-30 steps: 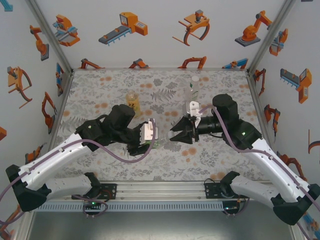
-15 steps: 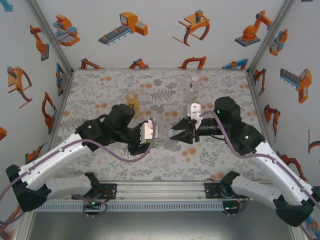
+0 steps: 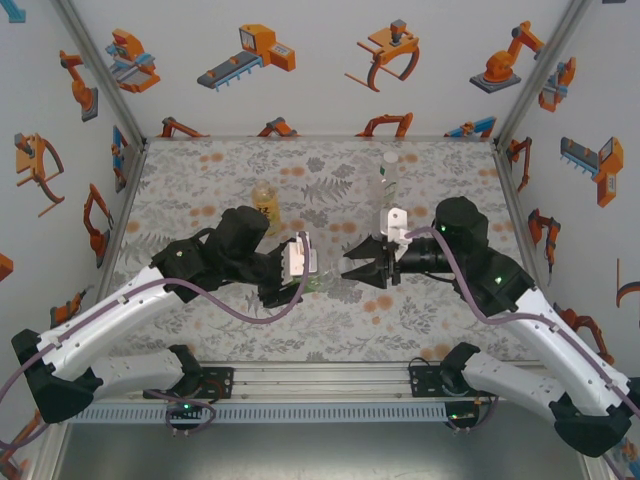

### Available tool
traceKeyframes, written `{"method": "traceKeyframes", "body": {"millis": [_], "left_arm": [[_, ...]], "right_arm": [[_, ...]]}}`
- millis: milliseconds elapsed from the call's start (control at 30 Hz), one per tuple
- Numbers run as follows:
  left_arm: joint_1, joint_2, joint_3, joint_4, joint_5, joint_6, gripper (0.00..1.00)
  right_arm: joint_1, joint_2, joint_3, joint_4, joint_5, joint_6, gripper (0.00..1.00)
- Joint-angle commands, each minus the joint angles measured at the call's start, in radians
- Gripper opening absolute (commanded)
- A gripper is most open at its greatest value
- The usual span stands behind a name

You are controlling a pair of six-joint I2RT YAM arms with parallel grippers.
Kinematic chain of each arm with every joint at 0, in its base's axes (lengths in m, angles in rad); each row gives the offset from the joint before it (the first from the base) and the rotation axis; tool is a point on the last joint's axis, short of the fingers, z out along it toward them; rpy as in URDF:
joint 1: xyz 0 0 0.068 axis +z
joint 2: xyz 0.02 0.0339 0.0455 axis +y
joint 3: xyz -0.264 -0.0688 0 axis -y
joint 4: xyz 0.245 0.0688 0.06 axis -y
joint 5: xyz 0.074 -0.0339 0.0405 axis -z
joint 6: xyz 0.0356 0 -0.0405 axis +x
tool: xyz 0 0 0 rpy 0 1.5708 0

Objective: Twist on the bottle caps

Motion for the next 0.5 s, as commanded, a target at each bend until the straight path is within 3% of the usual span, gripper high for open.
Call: {"method": "traceKeyframes", "body": {"millis": [0, 467], "left_arm": [[-0.005, -0.009, 0.000, 0.017, 0.033, -0.006, 0.02], [-0.005, -0.047, -0.025, 0.023, 0.105, 0.059, 0.00]], "right_arm": [[0.010, 0.002, -0.008, 0.031, 0.013, 0.014, 0.00], [0.010, 0.034, 0.027, -0.004, -0.080, 0.012, 0.00]]}}
